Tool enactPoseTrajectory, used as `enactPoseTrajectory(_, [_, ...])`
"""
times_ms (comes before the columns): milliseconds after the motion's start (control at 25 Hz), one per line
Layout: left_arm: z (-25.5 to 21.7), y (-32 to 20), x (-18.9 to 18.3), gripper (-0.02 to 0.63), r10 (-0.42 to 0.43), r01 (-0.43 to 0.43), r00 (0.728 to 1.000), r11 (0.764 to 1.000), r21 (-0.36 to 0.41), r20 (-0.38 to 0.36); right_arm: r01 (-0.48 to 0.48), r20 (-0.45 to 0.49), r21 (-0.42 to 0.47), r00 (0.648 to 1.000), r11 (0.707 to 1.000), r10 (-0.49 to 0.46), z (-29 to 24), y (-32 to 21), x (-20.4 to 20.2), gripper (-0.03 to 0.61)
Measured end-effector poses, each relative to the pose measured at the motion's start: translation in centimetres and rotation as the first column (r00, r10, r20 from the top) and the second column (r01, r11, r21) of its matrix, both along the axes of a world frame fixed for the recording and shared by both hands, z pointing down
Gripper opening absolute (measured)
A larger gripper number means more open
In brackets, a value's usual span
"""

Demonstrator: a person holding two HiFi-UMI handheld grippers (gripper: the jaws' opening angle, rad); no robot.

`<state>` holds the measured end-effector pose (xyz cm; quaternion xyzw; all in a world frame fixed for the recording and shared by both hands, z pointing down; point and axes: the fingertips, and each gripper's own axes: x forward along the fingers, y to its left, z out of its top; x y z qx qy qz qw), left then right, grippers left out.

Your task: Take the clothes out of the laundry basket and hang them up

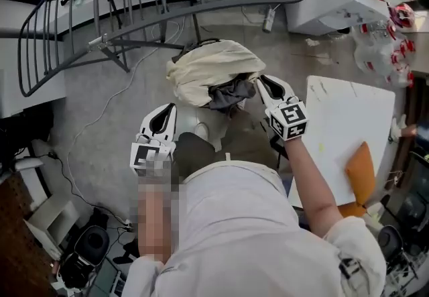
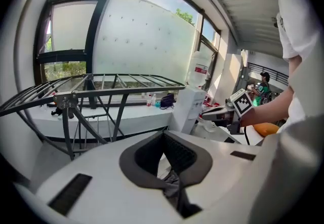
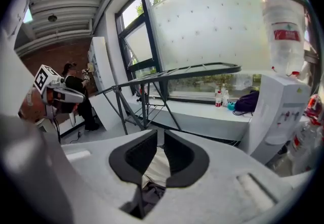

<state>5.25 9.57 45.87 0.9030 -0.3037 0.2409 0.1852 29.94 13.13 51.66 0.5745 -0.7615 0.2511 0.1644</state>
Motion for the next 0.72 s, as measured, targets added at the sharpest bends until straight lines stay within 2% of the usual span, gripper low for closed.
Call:
enactPoseTrajectory(200, [2.0,-1.6,2.9,0.002,-0.122,0.128,0.988,0.99,-0.052,0.099,0.088,0.015,-0.12,0.996,0.989,-0.087,7.7,-3.7,3.7,0.043])
enactPoseTrajectory(360, [3.1,-2.6,3.4,0.002,-0.192,0.207,0.967,0.975,-0.075,0.164,0.115,0.02,-0.207,0.993,0.972,-0.113,13.1,-6.2,5.5,0.08])
enactPoseTrajectory(720, [7.8,-1.1,1.5,0.002,-0.253,0.301,0.936,0.936,-0.183,0.245,0.118,-0.069,-0.394,0.985,0.911,-0.158,25.8,-9.6,7.2,0.158])
